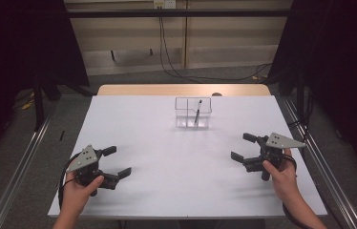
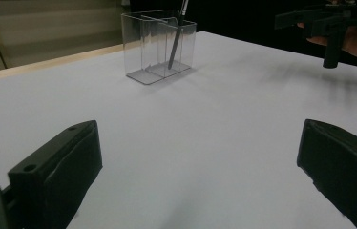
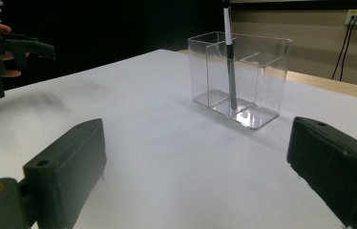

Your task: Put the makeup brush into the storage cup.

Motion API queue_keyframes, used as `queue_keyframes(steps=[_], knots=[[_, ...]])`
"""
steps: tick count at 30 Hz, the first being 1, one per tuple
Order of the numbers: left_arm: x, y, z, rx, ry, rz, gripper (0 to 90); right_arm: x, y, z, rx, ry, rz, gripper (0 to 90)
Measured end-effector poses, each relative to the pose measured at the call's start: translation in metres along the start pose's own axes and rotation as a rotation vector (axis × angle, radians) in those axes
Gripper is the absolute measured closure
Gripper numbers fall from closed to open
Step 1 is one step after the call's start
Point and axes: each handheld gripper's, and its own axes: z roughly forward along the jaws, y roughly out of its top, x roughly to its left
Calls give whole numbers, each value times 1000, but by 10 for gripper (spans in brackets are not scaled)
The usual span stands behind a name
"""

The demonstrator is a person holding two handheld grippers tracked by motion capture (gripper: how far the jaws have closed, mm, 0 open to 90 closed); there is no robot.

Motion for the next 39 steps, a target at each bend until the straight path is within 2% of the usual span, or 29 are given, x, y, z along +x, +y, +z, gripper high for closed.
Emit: queue_keyframes(steps=[9,18,39], knots=[[-1,0,0,1,2,-1,12,0,-6,-9,5,-9,9,52],[0,0,1,3,1,-1,12,2,-8,-18,17,-15,-8,52],[0,0,1,4,4,0,12,1,-12,-37,27,-37,-15,52]])
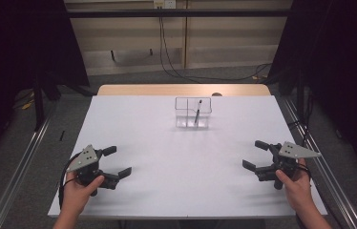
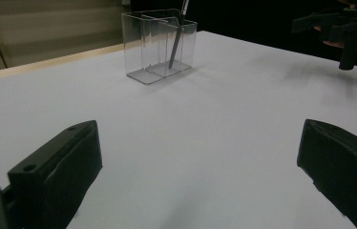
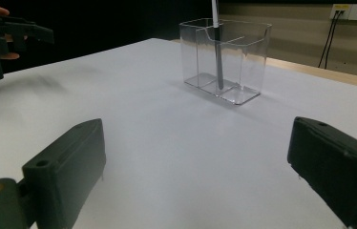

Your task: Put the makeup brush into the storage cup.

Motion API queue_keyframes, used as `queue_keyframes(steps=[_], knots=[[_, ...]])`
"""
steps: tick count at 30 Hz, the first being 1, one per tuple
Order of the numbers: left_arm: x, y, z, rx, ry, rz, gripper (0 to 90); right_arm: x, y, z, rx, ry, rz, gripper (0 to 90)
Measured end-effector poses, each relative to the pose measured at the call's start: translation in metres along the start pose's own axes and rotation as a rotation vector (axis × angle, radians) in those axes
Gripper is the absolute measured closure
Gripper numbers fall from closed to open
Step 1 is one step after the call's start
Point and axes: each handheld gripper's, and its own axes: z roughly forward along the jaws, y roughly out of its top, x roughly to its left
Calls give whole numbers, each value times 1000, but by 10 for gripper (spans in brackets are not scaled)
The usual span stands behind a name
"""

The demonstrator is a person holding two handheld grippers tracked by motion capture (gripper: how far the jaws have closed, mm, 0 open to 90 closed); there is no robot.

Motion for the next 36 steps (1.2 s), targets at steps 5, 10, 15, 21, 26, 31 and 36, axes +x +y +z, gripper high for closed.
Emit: queue_keyframes(steps=[5,10,15,21,26,31,36], knots=[[0,0,0,0,-2,1,12,-2,-1,-5,2,-8,3,52],[0,0,0,0,1,2,12,-2,-3,-9,2,-15,2,53],[0,0,0,-2,0,1,12,-3,-5,-15,1,-22,4,52],[0,1,1,-2,-4,3,12,-2,-8,-18,-4,-26,7,52],[0,1,2,1,-6,4,12,-3,-10,-22,-7,-35,13,52],[0,1,3,-2,-7,-2,12,-5,-13,-26,-11,-39,20,51],[1,1,3,-1,-5,-2,12,-6,-15,-29,-11,-40,24,51]])
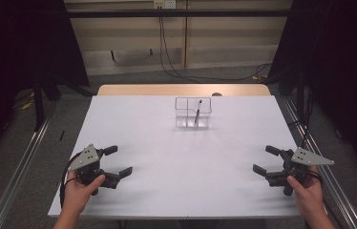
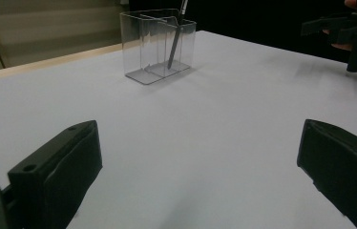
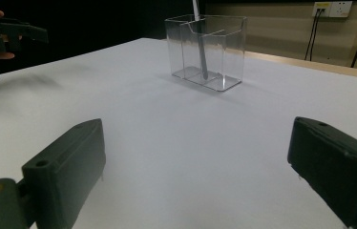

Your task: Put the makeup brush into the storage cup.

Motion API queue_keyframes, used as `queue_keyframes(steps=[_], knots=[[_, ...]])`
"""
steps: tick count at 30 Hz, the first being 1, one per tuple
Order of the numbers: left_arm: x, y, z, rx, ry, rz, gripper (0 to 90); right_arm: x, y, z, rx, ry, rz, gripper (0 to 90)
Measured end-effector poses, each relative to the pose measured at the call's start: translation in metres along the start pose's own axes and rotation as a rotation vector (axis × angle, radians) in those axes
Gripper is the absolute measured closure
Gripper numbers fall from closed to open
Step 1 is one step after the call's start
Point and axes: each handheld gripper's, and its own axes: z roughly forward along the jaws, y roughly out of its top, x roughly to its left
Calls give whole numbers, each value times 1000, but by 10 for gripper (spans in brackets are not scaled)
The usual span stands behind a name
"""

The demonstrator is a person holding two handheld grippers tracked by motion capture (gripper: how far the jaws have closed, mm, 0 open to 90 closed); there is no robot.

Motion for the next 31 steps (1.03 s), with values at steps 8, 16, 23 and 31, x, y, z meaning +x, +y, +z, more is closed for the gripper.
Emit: queue_keyframes(steps=[8,16,23,31], knots=[[1,0,0,2,-1,2,12,1,-1,-2,6,6,-4,52],[1,0,0,5,-3,4,12,3,-3,-5,21,12,-14,51],[1,0,1,7,-2,4,12,1,-6,-7,19,15,-10,52],[1,-1,5,14,-6,7,12,1,-8,-8,22,18,-7,52]])
